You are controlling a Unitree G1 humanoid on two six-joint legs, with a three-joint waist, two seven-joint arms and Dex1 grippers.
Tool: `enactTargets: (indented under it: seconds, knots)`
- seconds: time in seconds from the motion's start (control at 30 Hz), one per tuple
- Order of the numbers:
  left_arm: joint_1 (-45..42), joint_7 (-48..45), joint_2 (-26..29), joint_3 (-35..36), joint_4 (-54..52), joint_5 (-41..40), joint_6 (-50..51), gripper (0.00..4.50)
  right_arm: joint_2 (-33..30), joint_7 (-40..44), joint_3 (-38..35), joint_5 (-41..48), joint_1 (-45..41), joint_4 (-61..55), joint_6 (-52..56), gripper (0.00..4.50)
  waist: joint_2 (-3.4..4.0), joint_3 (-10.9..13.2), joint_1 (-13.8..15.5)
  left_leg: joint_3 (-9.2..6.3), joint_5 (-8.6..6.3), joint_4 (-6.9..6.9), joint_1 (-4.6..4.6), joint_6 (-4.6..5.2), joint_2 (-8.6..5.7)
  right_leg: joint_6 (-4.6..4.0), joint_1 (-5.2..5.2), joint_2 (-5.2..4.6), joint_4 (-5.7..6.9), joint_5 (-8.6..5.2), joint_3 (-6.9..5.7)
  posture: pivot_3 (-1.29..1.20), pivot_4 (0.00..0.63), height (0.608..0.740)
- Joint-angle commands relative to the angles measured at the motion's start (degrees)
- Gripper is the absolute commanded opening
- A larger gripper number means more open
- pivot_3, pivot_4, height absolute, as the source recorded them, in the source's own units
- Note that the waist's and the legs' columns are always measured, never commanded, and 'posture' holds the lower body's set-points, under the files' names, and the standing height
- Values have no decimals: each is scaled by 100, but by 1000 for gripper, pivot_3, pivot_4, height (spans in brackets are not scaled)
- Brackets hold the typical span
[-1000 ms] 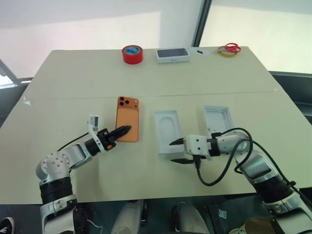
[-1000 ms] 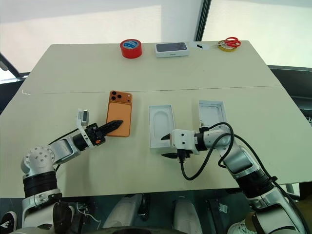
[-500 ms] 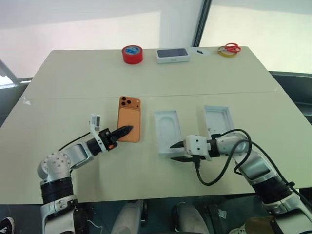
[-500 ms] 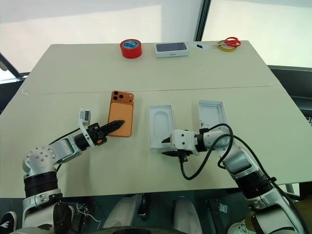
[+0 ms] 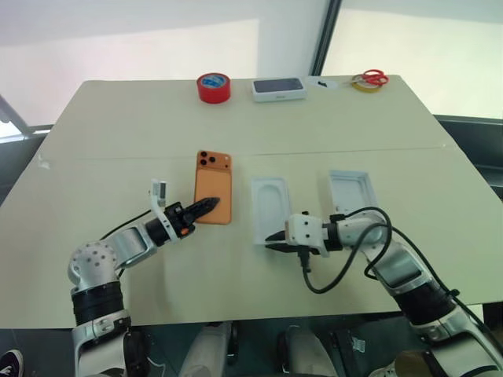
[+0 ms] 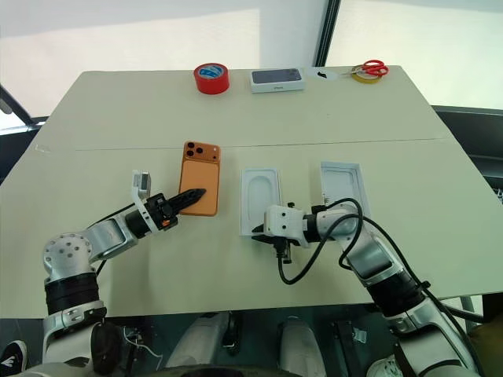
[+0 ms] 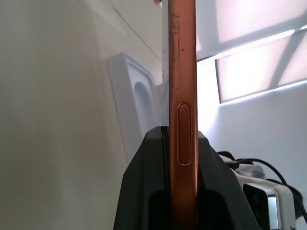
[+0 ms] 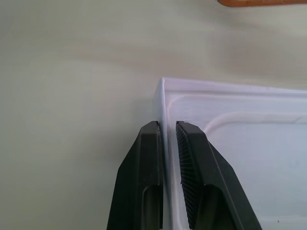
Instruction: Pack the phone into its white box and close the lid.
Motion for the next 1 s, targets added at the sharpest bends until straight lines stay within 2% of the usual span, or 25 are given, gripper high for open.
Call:
enactTargets:
  seconds: [0.03,0.2,0.27,0.3,0.6,1.0]
  knots:
    - [-54,-5,39,30,-280,-299,-67,0,-111,34,-51,28,-8,-194,5,595,0,0,5,0,0,0,0,0,0,0,0,0,0,0,0,0,150,738]
    - [42,15,80,21,-280,-337,-76,0,-272,88,-16,-39,72,-113,-140,595,0,0,58,0,0,5,0,0,0,0,2,1,0,0,0,0,150,738]
    - [49,62,90,12,-269,-383,-39,0,-279,65,-8,-49,61,-90,-140,48,0,0,72,0,0,6,0,0,0,0,2,1,1,0,0,0,150,738]
    - [51,82,98,9,-262,-406,-17,0,-279,57,-10,-51,60,-84,-139,21,0,0,79,0,0,6,0,0,0,0,2,1,1,0,0,0,150,738]
    - [21,69,84,-8,-198,-472,-106,0,-147,-58,12,-102,-34,-141,-100,21,0,0,92,0,0,8,0,0,0,0,3,1,2,0,0,0,150,738]
    - [-58,206,-78,-58,-159,-576,-139,0,698,-488,419,-388,-517,215,98,21,0,0,103,0,0,12,-1,0,0,0,3,4,4,0,0,0,150,738]
